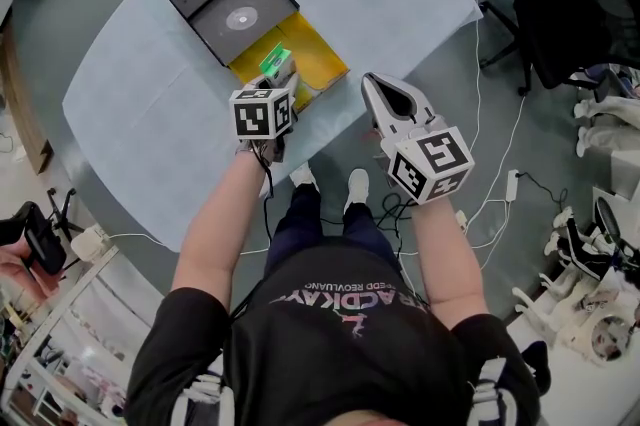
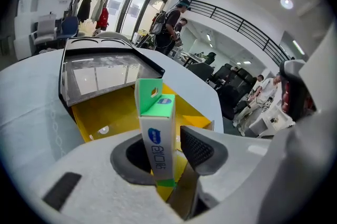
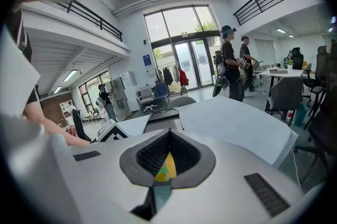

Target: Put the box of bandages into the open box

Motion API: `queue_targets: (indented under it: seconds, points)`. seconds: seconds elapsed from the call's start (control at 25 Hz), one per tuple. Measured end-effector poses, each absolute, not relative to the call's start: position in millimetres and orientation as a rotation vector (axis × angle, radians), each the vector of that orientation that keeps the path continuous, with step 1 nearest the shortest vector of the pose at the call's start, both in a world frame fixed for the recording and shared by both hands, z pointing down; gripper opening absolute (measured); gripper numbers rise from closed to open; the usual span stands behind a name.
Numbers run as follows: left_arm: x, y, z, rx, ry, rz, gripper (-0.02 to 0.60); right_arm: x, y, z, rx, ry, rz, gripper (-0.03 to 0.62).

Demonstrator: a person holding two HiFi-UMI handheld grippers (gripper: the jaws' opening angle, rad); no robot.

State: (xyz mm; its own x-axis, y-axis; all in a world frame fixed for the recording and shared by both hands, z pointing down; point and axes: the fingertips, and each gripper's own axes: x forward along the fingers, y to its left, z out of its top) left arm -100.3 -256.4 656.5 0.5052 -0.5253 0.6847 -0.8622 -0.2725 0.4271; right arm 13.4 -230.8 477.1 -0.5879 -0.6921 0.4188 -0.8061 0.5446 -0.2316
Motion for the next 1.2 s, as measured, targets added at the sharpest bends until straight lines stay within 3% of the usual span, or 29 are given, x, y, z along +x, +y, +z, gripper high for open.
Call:
queue_targets:
  seconds: [0.2, 0.32, 1.2]
  points:
    - [-104, -257, 655, 1.949, -1.182, 0.518, 0.219, 13, -230, 478, 1.248, -2.509, 0.590, 0.009]
    - [-109, -259, 652, 1.960, -1.214, 0.522, 0.233, 14, -229, 478, 1.246, -2.513, 0.593, 0.009]
    - [-160, -236, 605, 1.923, -1.449, 0.443, 0.238, 7, -202, 452, 1.165, -2.611, 0.541, 0.009]
